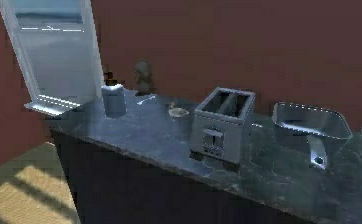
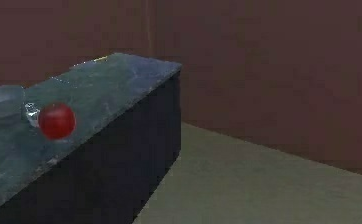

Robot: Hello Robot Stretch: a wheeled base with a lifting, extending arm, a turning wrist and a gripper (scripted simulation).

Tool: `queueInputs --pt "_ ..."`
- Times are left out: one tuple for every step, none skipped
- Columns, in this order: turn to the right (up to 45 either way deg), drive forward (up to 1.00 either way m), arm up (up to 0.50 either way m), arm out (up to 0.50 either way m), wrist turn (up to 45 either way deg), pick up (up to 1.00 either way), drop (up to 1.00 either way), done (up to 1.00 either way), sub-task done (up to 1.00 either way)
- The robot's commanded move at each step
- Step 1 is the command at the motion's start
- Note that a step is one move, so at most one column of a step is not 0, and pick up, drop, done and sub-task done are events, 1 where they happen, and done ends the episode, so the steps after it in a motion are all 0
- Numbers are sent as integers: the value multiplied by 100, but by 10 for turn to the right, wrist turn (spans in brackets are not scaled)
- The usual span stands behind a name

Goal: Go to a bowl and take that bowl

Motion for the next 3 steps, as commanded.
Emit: queueInputs --pt "0 35 0 0 0 0 0 0 0" --pt "-210 0 0 0 0 0 0 0 0" --pt "0 0 50 0 0 0 0 0 0"
